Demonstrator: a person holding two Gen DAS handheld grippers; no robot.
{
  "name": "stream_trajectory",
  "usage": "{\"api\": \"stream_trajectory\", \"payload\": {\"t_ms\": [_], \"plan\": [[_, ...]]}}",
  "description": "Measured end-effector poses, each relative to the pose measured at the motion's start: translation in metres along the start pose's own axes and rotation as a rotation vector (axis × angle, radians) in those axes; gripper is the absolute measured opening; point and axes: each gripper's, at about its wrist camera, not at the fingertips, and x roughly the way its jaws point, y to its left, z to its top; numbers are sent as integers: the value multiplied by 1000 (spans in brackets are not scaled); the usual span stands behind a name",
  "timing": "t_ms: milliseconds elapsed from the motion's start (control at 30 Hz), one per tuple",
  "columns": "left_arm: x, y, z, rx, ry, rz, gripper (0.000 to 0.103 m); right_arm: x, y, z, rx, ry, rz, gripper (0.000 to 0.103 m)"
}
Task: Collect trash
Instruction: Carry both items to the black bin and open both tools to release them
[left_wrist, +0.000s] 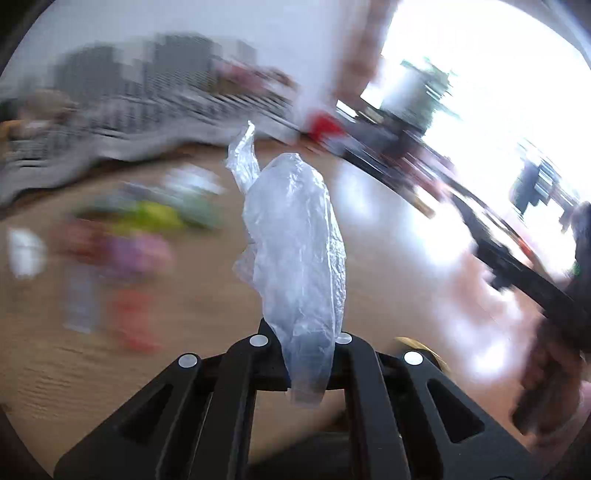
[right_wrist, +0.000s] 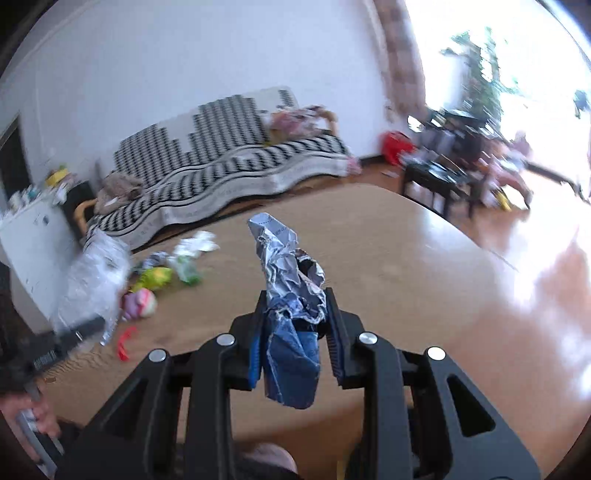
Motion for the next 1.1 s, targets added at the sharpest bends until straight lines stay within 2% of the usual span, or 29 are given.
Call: {"api": "stream_trajectory", "payload": {"t_ms": [67, 100, 167, 233, 367, 467, 600, 900, 967, 1000, 1033, 1067, 1100], "plan": [[28, -48, -10, 67, 106, -91, 4, -12, -37, -13, 48, 31, -43, 28], [43, -70, -16, 96, 168, -131, 4, -12, -63, -27, 89, 90, -76, 28], [84, -114, -39, 133, 312, -210, 4, 3, -104, -59, 210, 230, -47, 28], [124, -143, -67, 151, 456, -247, 4, 16, -137, -93, 311, 322, -58, 28], [173, -171, -109, 173, 612, -244, 4, 20, -175, -132, 391, 376, -88, 28], [192, -175, -123, 170, 668, -231, 4, 23, -191, -149, 421, 401, -91, 28], [203, -172, -136, 215, 693, -174, 4, 26, -200, -165, 451, 418, -92, 28], [204, -168, -135, 187, 689, -187, 4, 28, -211, -175, 506, 432, -78, 28], [209, -173, -135, 190, 701, -199, 5, 29, -213, -172, 553, 420, -59, 29], [212, -177, -135, 191, 702, -194, 7, 27, -219, -174, 614, 403, -30, 34], [211, -178, -135, 186, 689, -190, 12, 26, -223, -175, 655, 395, -19, 61], [210, -178, -133, 169, 676, -201, 45, 25, -226, -175, 686, 381, -9, 79], [208, -182, -130, 147, 653, -220, 94, 22, -230, -174, 710, 364, -12, 96]]}}
